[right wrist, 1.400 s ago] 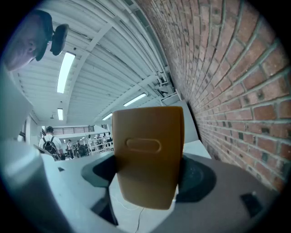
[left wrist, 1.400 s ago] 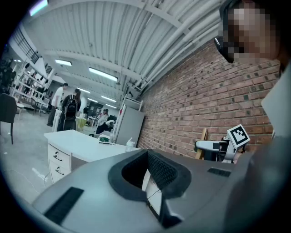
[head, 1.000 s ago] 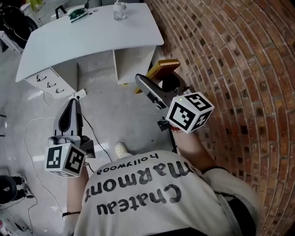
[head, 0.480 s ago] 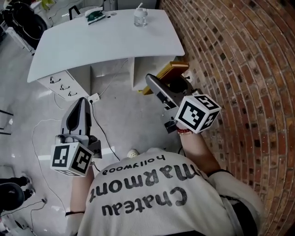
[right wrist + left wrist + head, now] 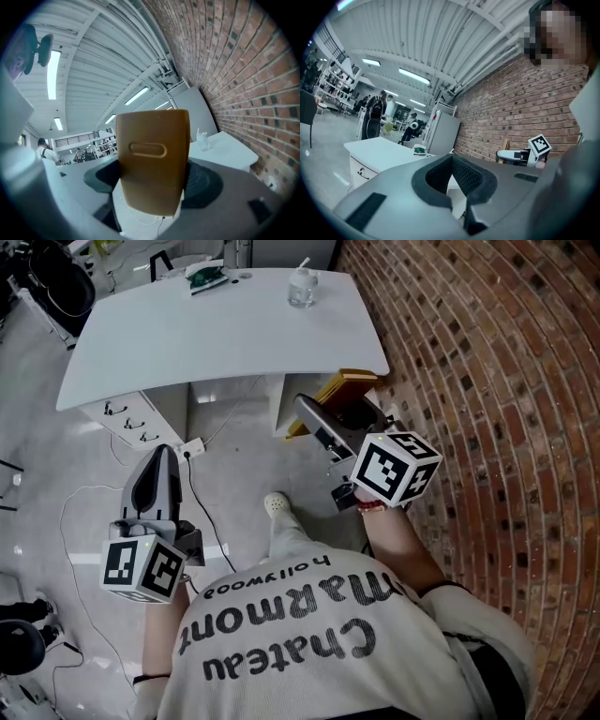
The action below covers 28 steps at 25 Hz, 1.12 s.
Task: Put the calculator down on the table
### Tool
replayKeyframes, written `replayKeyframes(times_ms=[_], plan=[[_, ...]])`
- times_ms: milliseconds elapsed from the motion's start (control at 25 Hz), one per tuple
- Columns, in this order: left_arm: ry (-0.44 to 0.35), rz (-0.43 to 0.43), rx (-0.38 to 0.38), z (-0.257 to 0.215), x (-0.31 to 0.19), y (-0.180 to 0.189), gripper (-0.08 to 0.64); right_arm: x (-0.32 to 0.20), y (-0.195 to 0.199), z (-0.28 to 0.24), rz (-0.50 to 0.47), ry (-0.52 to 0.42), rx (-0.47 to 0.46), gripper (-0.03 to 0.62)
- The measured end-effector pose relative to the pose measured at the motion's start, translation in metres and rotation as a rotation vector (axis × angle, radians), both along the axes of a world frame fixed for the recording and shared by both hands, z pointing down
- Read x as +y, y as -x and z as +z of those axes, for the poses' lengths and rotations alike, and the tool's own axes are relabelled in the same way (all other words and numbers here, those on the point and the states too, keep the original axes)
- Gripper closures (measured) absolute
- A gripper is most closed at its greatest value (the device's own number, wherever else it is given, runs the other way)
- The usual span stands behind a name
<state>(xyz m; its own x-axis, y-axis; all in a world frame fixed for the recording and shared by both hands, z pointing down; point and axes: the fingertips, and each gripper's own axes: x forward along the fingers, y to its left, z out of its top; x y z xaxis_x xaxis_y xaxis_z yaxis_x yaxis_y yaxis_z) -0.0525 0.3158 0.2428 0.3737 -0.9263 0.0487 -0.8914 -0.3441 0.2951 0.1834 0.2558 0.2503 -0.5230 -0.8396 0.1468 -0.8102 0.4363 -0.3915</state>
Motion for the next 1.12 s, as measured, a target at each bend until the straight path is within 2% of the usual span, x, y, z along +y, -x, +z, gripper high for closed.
replayKeyframes(times_ms=[320,600,840,960,1120], plan=[[-0.021,-0.073,-0.005,-0.007,-0.089,0.006,0.560,-0.109,0.016,-0.010,-0.090,-0.031,0.002,0.197],[-0.008,-0.120,-0.011,-0.007,-0.174,0.001,0.560,-0.203,0.016,-0.006,-0.140,-0.002,-0.014,0.196],[-0.044,-0.133,-0.010,-0.002,-0.227,-0.008,0.560,-0.264,0.012,0.001,-0.172,-0.019,-0.004,0.197],[-0.023,-0.130,-0.018,0.009,-0.241,-0.013,0.560,-0.282,0.014,0.013,-0.188,0.003,0.003,0.197],[0.013,-0.131,-0.016,0.021,-0.256,-0.001,0.560,-0.301,0.026,0.032,-0.197,0.038,-0.004,0.196]])
